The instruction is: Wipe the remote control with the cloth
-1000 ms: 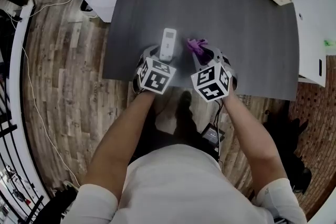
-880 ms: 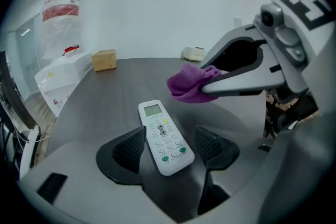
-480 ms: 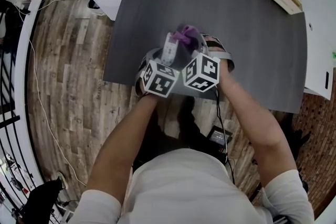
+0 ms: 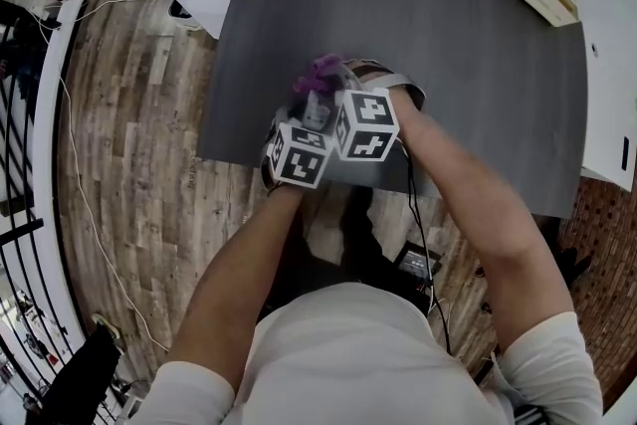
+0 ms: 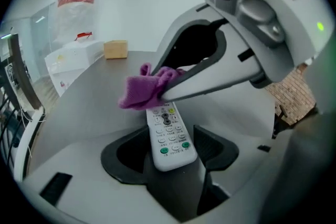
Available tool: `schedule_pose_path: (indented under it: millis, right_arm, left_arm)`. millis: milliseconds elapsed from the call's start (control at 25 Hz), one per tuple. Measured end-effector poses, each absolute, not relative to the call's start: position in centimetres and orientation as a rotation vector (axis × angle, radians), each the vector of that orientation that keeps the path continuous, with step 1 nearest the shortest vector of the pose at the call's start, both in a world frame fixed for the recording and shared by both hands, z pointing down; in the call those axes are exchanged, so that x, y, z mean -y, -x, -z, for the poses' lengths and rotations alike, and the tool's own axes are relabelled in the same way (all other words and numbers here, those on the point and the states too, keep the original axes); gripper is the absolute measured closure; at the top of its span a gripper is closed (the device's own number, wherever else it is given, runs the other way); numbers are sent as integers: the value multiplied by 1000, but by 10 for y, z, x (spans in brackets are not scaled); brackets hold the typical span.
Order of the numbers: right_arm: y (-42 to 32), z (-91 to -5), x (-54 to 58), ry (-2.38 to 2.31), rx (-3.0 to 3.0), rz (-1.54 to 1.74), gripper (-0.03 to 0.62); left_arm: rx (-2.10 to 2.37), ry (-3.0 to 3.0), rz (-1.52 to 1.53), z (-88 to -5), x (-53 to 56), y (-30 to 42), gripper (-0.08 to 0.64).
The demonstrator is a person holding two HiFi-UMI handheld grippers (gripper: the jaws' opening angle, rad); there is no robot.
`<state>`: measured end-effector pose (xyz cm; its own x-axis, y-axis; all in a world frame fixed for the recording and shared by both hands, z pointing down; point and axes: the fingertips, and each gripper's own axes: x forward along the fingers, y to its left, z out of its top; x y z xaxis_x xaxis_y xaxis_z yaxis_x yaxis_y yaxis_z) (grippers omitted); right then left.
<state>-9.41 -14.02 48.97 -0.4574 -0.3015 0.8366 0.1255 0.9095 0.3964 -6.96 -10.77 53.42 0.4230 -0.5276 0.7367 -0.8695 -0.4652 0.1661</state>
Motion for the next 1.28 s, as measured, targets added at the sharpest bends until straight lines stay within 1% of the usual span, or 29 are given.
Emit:
schedule_pose_path:
  millis: [160,360,560,760,880,1040,1160,1280]
  right_arm:
    - [71,-497,132,-72,1928,516,503]
    - [51,-502,130,-84,1880,513,503]
    - [5,-515,125,-111,1815,460,503]
    - [-11,-492,150,-440,1963,148,503]
    - [-7,-492,156,-531,2006,7,503]
    - [-6,-496,155,-573,2023,-71,503]
    - [-6,-494,163,-614,2033,-82,503]
    - [-8,-493,172,-694,2051,-171,503]
  left_arm:
    - [1225,-2086,-828,-535,109,73,314]
    - [1241,-2067,-847,-535,114,76,316]
    - [1234,-2034,-855,-536,115,76,316]
    - [1105,-2017,-728,-530,108,59,316]
    - [998,-2021,-682,-528,98,46,316]
    - [912,-2044,-594,-518,92,43,316]
    - [876,-2072,-531,-511,93,53,316]
    - [863,-2035,-520,-518,94,61,329]
